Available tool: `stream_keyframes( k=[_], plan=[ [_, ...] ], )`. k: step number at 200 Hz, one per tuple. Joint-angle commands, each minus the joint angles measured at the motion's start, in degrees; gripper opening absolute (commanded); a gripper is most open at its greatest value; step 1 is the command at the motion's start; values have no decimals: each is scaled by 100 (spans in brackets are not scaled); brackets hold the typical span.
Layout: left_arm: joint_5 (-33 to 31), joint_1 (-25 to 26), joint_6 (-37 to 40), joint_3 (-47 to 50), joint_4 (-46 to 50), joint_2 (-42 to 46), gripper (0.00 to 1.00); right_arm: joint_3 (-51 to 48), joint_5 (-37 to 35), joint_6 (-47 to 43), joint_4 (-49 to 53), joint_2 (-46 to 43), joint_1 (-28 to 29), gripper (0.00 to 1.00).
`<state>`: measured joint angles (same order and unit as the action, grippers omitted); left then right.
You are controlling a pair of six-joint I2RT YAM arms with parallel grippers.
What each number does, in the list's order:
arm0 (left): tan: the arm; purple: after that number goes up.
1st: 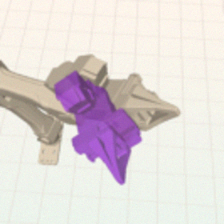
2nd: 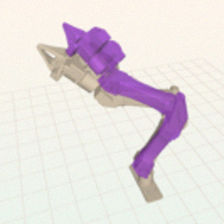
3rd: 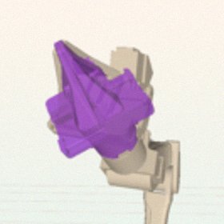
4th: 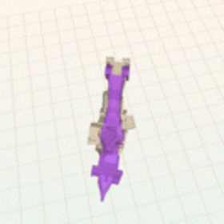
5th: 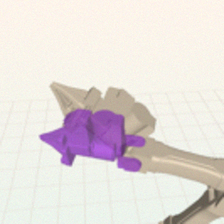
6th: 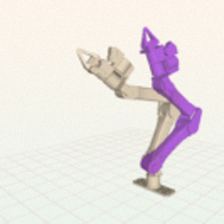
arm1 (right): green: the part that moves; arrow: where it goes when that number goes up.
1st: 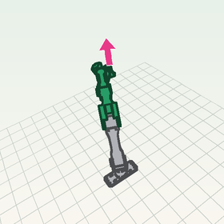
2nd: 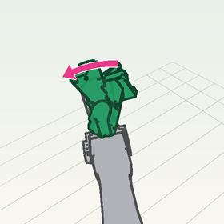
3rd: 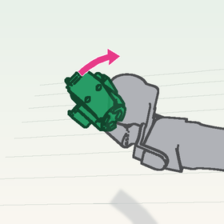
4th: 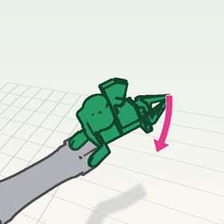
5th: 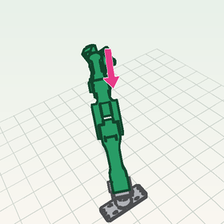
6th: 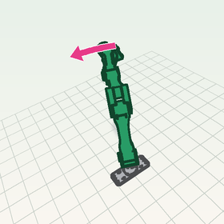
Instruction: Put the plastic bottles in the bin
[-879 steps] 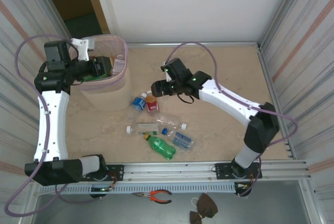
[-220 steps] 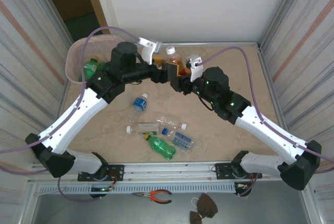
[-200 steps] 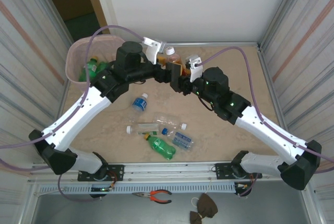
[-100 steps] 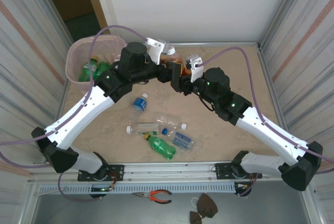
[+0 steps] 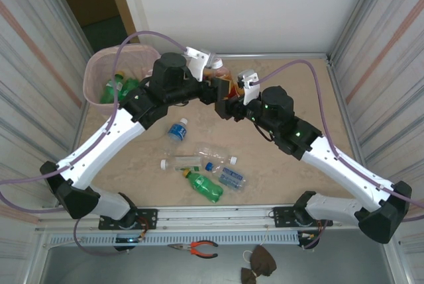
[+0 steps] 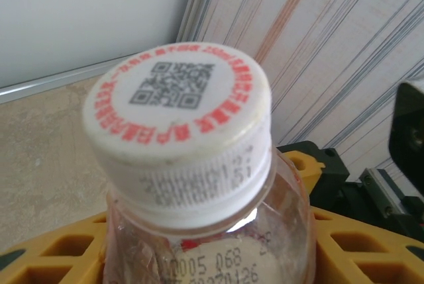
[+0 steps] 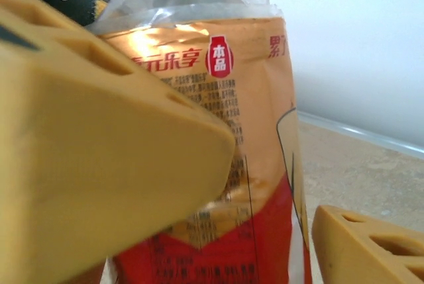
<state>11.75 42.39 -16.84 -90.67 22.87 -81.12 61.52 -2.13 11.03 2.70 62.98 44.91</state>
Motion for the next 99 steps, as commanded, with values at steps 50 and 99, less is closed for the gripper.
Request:
stream_keyframes(
  k=[50,99],
  plan=[
    [212,-1259,21,89,26,548,50,-166,-303,-178,139,-597,17,83],
    [431,-2749,-663,297,-38,902,49,-158,-377,-162,262,-762,-35,83]
  ],
)
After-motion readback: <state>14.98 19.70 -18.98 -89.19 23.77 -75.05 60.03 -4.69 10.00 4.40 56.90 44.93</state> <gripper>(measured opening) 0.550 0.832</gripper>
